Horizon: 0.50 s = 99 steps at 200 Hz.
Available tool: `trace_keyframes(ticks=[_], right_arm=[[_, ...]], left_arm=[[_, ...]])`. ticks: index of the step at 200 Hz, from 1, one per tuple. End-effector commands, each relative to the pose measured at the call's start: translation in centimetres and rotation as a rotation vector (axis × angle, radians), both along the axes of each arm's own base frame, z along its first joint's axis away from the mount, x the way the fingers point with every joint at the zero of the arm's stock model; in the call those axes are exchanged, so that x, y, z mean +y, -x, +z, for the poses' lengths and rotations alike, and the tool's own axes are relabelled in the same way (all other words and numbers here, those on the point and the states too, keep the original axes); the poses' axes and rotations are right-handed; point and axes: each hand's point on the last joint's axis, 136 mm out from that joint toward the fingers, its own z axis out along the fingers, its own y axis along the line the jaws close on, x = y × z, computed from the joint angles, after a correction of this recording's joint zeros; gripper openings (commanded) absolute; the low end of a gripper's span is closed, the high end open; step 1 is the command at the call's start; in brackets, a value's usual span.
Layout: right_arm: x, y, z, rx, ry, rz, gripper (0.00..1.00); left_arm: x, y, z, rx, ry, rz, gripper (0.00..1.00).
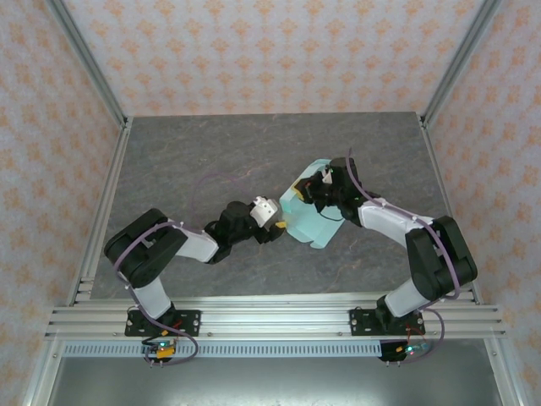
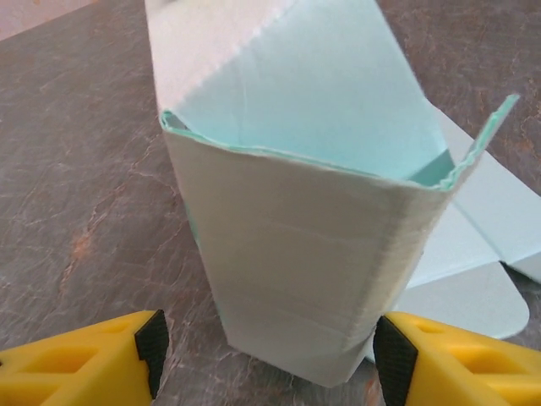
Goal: Fold the paper box
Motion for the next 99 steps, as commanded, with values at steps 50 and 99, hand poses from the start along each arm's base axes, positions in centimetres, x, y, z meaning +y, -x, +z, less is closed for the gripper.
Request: trace_keyframes(ticks=[50, 99], right_arm=[[-0.3, 0.9, -1.3, 0.011, -0.006, -0.058, 0.05], [-1.0, 0.9, -1.1, -0.018, -0.019, -0.109, 0.07]], left_arm=[[-1.4, -1.8, 1.8, -0.045, 0.080, 0.100, 0.69], [-2.7, -1.2, 2.2, -0.066, 0.135, 0.080, 0.70]])
